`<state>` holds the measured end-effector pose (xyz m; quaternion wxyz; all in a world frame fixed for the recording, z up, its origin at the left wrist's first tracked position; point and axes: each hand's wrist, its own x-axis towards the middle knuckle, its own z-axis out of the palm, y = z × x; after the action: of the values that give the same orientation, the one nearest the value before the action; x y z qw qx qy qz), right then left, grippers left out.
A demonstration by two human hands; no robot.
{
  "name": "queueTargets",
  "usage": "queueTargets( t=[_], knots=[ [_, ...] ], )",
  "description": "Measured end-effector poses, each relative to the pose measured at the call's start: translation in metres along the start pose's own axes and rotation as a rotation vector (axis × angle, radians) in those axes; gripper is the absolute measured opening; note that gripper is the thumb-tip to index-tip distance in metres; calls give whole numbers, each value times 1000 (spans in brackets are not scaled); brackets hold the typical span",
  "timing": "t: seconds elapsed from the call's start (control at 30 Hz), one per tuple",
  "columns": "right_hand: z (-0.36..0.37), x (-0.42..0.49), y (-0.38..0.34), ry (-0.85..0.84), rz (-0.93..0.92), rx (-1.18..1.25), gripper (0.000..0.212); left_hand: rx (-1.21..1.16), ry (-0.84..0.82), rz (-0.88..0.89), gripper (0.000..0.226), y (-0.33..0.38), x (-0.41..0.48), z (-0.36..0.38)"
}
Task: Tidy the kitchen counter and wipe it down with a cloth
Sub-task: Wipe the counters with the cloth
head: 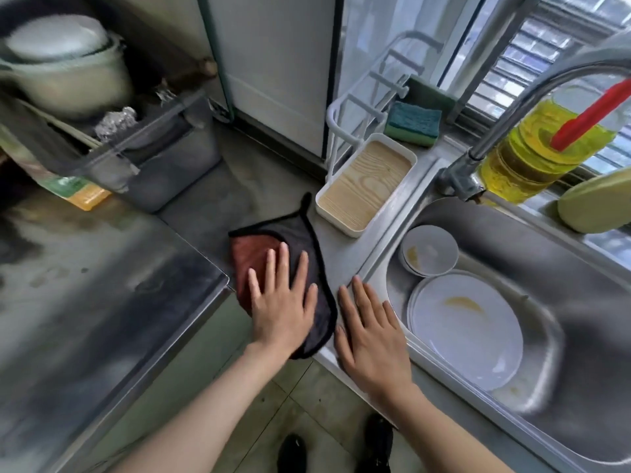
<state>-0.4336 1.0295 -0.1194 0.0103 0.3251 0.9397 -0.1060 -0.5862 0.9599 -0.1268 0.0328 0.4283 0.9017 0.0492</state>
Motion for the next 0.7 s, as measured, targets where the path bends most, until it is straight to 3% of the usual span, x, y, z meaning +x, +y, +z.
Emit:
queueTargets(
  t=[0.13,0.3,0.5,0.7],
  knots=[
    [0,0,0,-11,0,-10,58,39,-49,191,58,-19,25,-2],
    [1,0,0,-6,22,3,56,2,-39,-31,60,-36,70,-6],
    [-1,2,-1,-11,9,-14,58,33,-34,161,58,-22,13,-3],
    [-3,0,-2,-20,15,-18,58,33,-60,162,58,-31,38,-5]
  ],
)
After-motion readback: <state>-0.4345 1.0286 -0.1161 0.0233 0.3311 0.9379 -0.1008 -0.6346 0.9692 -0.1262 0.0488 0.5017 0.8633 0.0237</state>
